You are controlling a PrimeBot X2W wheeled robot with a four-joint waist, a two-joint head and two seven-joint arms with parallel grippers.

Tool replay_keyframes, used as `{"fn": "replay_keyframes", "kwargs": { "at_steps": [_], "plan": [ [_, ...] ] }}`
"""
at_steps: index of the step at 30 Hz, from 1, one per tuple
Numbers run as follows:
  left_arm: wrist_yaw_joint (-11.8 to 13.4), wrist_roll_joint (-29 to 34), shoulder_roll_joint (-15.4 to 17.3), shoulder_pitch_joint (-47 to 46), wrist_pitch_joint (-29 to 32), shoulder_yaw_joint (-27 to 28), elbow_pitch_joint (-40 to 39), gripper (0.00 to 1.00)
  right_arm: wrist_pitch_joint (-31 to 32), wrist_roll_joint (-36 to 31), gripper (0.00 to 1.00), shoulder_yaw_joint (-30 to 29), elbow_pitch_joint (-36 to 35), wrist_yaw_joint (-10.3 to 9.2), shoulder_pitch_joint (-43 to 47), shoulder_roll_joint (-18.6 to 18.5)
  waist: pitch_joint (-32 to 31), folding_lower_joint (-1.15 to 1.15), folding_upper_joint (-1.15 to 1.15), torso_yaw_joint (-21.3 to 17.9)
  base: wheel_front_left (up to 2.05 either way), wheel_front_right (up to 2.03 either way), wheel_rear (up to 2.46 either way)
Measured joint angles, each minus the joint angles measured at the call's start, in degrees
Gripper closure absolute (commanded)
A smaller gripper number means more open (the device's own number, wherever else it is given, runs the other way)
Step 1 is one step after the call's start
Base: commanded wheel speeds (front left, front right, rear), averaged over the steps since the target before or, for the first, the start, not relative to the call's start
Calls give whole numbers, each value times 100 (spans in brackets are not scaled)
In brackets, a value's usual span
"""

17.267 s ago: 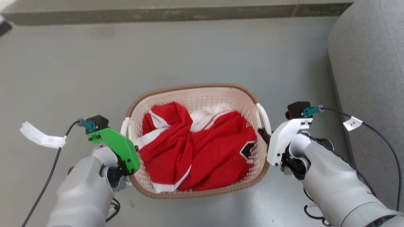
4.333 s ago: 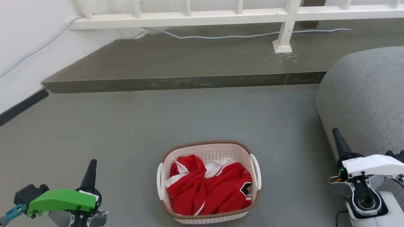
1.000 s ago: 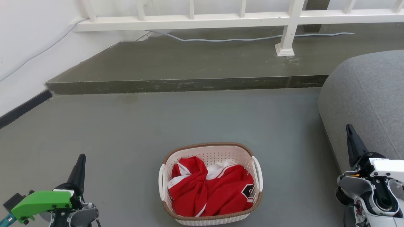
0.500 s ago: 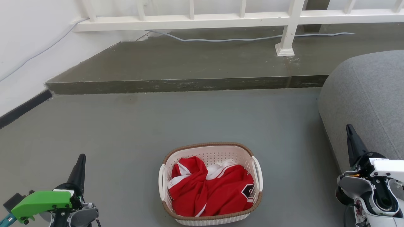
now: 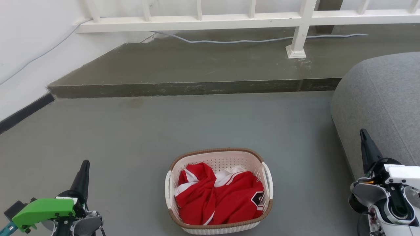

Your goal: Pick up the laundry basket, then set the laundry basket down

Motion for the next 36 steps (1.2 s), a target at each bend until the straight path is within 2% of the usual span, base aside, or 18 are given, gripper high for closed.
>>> {"fn": "replay_keyframes", "kwargs": {
  "at_steps": [36],
  "plan": [
    [-1,0,-29,0,0,21,-12,100,1,-1,100,-10,-5,0,0,4,1,0,0,0,0,0,0]
  ]
}}
